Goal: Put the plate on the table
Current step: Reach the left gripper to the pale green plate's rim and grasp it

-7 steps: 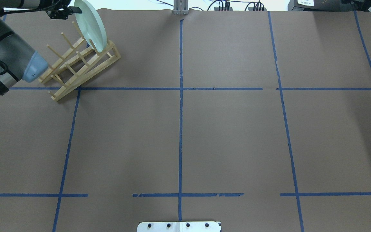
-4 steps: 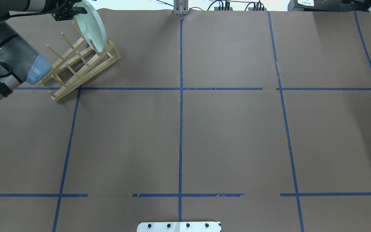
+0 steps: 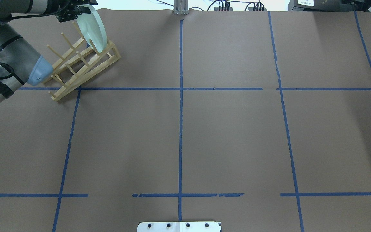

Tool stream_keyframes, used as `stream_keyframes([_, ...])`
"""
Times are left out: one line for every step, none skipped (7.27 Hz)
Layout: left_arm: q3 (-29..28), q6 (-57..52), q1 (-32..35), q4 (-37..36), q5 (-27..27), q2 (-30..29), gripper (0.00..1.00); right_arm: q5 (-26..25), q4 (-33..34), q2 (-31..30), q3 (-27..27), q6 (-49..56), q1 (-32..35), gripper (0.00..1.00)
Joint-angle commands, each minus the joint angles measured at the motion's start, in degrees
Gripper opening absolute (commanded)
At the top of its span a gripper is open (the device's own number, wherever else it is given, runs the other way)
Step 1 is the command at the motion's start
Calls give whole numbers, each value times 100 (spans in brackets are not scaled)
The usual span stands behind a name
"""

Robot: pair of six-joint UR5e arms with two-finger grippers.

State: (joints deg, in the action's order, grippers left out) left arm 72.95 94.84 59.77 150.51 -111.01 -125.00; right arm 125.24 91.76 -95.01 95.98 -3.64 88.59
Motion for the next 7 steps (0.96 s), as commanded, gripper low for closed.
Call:
stream_keyframes([0,0,-18,5,0,-24,27,0,0,0,0,-5,1,100])
stream_keyframes([9,0,-9,5,0,-24,11,0,0,0,0,4,1,100])
stream_keyframes([17,0,0,31,-9,-15,1,0,0,0,0,-5,1,100])
stream_keyframes([35,9,26,118,-18,-6,0,0,0,0,0,-5,1,100])
stream_keyframes([96,9,78,128,-35,-6,0,0,0,0,0,4,1,100])
stream_keyframes([262,0,175,119,-70,-6,0,0,0,0,0,4,1,100])
stream_keyframes([342,9,350,119,-358,-6,0,0,0,0,0,-5,1,100])
